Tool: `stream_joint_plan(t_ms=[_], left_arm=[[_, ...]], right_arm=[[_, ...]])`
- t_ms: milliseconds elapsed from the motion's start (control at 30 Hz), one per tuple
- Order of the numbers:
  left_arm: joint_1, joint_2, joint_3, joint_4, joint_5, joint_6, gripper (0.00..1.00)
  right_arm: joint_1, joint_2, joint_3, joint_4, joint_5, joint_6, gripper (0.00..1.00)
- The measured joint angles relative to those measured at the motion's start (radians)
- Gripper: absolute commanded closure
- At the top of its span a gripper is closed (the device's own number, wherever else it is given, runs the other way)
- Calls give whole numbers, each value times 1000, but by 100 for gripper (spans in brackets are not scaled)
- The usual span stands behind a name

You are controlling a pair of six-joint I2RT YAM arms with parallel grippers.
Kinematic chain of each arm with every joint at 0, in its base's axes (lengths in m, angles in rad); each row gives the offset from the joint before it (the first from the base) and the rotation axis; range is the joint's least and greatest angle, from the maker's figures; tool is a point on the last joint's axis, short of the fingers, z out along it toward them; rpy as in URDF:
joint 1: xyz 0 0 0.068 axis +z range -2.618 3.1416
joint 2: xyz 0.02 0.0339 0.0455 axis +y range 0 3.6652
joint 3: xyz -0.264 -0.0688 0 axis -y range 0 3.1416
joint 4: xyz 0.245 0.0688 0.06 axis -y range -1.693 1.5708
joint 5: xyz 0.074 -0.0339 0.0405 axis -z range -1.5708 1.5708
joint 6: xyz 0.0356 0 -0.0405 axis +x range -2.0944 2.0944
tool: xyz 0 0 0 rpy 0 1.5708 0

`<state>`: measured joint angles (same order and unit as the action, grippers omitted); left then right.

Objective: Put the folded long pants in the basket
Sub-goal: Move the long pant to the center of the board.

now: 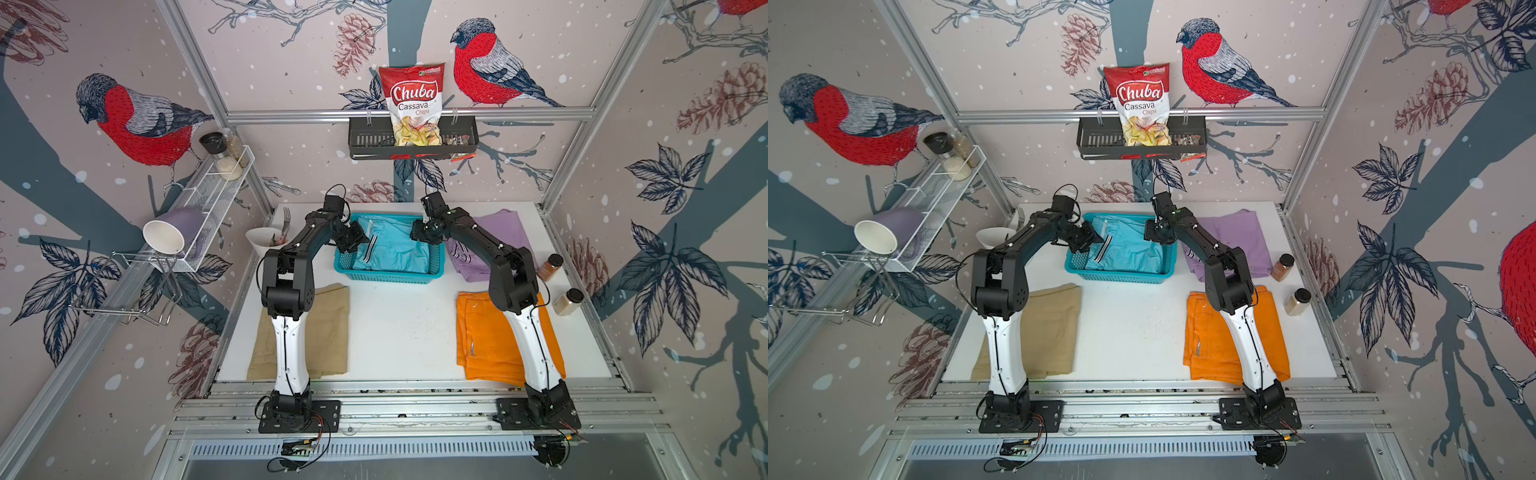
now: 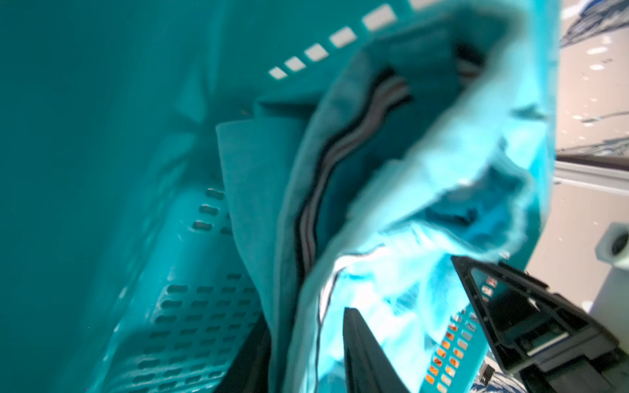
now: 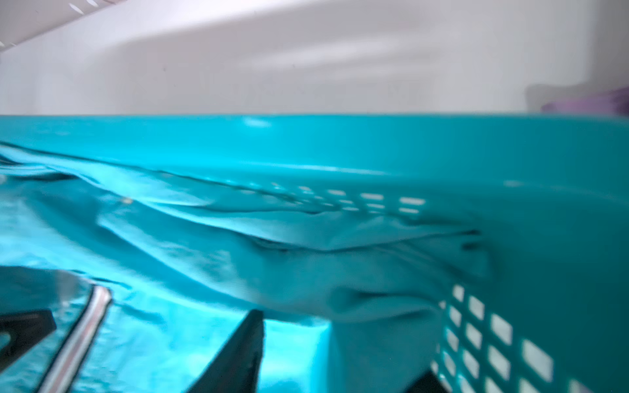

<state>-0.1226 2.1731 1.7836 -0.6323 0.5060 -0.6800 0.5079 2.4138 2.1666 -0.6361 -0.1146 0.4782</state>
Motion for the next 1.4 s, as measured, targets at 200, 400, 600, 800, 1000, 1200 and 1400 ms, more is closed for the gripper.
stream_joint_plan(t_ms=[200, 400, 600, 800, 1000, 1200, 1400], left_arm=[[7, -125, -2, -56, -138, -26, 19], [-38, -373, -36, -119, -286, -24, 12], [-38, -755, -318, -79, -293, -18, 4], [-22, -1123, -643, 0, -261, 53, 4], [-15, -1238, -845, 6, -242, 182, 4], [18, -1212, -859, -2, -213, 267, 5], [61, -1255, -888, 11, -190, 268, 5]], right_arm=[[13, -116, 11, -40, 103, -35, 18], [74, -286, 23, -37, 149, -37, 14], [242, -547, -256, 80, 237, -32, 12], [529, -811, -872, 428, 262, 30, 10], [696, -757, -1130, 734, 245, 132, 11], [710, -518, -1106, 905, 166, 225, 14], [715, -322, -945, 972, 122, 262, 22]])
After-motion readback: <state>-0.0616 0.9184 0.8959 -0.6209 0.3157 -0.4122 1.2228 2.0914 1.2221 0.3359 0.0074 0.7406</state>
